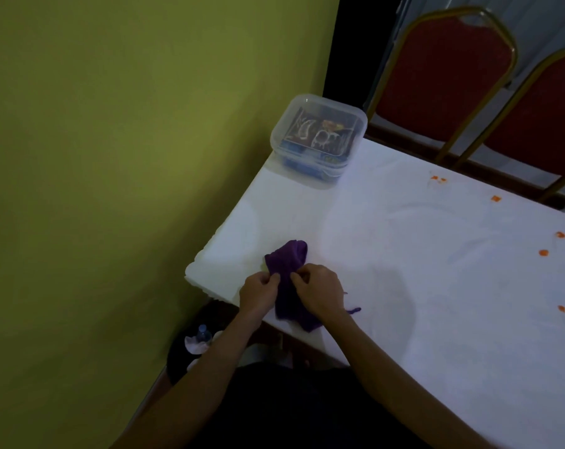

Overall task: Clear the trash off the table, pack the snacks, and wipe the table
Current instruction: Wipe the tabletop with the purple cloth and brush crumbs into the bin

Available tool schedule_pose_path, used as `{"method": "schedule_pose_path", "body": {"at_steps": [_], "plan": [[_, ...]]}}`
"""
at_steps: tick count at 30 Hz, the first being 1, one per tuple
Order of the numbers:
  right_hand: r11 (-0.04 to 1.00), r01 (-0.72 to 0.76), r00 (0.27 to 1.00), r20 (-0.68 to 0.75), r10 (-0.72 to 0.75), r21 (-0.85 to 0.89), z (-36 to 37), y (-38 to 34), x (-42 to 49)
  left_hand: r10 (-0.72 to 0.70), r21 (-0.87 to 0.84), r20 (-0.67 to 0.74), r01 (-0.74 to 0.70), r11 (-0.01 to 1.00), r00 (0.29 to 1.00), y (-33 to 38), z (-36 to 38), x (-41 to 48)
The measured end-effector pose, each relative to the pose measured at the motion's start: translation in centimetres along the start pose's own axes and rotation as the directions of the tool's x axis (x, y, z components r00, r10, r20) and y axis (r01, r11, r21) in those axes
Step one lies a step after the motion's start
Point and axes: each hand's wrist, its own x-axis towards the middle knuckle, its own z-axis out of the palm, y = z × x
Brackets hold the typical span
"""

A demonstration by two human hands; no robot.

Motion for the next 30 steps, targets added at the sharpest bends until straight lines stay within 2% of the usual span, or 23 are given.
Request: {"method": "schedule_pose_path", "body": {"at_steps": [6, 14, 16, 19, 22, 23, 25, 27, 30], "plan": [[0.989, -0.069, 0.994, 0.089, 0.058, 0.128, 0.4, -1.1, 0.8, 0.011, 0.020, 0.052, -0.012, 1.000, 0.999, -0.4, -0.8, 0.0], [0.960, -0.192, 0.981, 0.047, 0.186, 0.205, -0.7, -1.4, 1.7, 0.063, 0.088, 0.038, -0.066, 0.994, 0.997, -0.8, -0.3, 0.4], [0.959, -0.187, 0.980, -0.030, 0.197, 0.212, -0.6, -1.2, 1.8, 0.098, 0.142, 0.046, -0.104, 0.984, 0.994, -0.5, -0.2, 0.5], [0.989, -0.120, 0.954, -0.266, 0.140, 0.089, 0.3, 0.1, 1.8, 0.164, 0.258, 0.073, -0.177, 0.950, 0.984, -0.4, -0.3, 0.4], [0.995, 0.079, 0.896, -0.433, -0.094, -0.053, 1.5, 0.7, 1.1, 0.299, 0.372, 0.043, -0.293, 0.881, 0.953, -0.8, -0.4, 0.3], [0.985, 0.159, 0.888, -0.424, -0.175, -0.074, 2.0, 0.5, 0.7, 0.336, 0.394, 0.024, -0.317, 0.863, 0.942, -0.9, -0.6, 0.3], [0.968, 0.234, 0.922, -0.295, -0.251, -0.092, 3.3, 0.2, -0.1, 0.384, 0.425, -0.031, -0.336, 0.841, 0.923, -1.5, -0.9, 0.9], [0.955, 0.212, 0.955, -0.165, -0.247, -0.205, 4.8, 0.6, -0.7, 0.411, 0.436, -0.086, -0.337, 0.834, 0.907, -2.0, -1.1, 1.4], [0.918, 0.217, 0.963, -0.081, -0.257, -0.331, 5.7, 1.4, -0.7, 0.420, 0.439, -0.117, -0.332, 0.835, 0.900, -1.8, -0.9, 1.4]]}}
